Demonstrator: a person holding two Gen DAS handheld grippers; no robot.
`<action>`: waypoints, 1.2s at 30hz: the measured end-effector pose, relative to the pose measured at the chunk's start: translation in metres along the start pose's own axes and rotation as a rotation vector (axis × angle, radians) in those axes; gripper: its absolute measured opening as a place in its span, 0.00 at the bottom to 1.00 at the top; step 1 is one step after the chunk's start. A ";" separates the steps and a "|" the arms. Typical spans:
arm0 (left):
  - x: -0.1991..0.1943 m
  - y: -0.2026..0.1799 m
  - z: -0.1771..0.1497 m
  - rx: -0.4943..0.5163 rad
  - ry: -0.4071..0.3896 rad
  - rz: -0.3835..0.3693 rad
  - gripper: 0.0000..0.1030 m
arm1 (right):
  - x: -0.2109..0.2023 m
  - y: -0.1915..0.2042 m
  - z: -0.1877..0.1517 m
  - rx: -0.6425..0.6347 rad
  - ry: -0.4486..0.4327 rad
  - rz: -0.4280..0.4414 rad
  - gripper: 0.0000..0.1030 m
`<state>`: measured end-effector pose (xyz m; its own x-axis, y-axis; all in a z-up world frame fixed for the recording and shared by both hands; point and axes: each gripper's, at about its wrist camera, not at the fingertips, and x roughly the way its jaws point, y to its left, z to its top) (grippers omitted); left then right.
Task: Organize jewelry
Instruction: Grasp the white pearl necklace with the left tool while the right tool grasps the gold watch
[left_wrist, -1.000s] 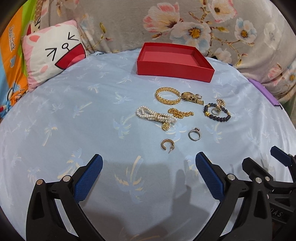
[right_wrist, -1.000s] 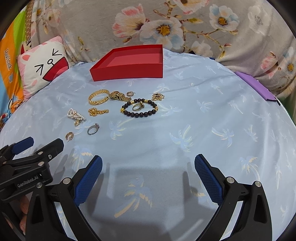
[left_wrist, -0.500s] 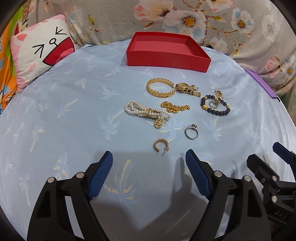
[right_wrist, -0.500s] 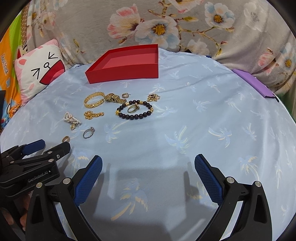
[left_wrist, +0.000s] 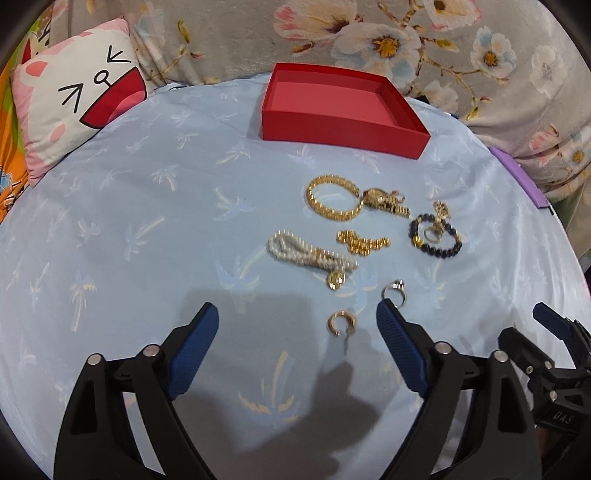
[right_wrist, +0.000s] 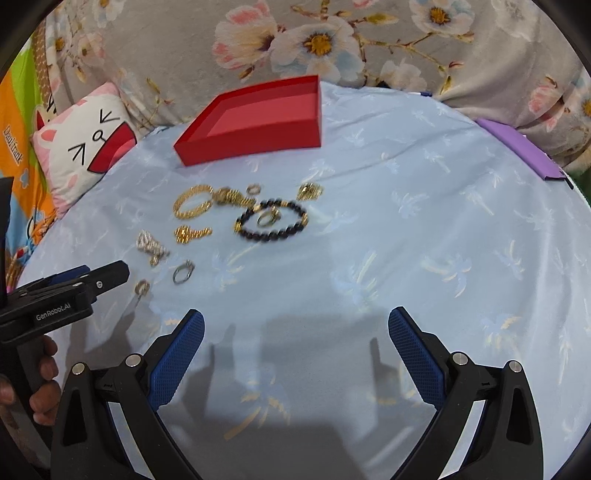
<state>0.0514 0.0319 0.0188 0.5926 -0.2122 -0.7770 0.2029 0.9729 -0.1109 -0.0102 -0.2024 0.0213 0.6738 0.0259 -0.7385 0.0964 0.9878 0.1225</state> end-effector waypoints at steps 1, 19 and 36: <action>0.002 0.000 0.007 0.001 0.003 -0.011 0.83 | -0.002 -0.002 0.004 -0.001 -0.016 -0.013 0.95; 0.053 -0.006 0.028 0.001 0.056 0.114 0.44 | 0.017 0.003 0.037 -0.061 0.011 -0.031 0.92; 0.033 0.019 0.032 -0.009 -0.031 0.030 0.14 | 0.078 0.054 0.095 -0.262 0.055 0.144 0.56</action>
<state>0.1001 0.0403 0.0112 0.6222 -0.1855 -0.7606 0.1775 0.9797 -0.0938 0.1171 -0.1620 0.0327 0.6256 0.1701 -0.7614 -0.1948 0.9791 0.0586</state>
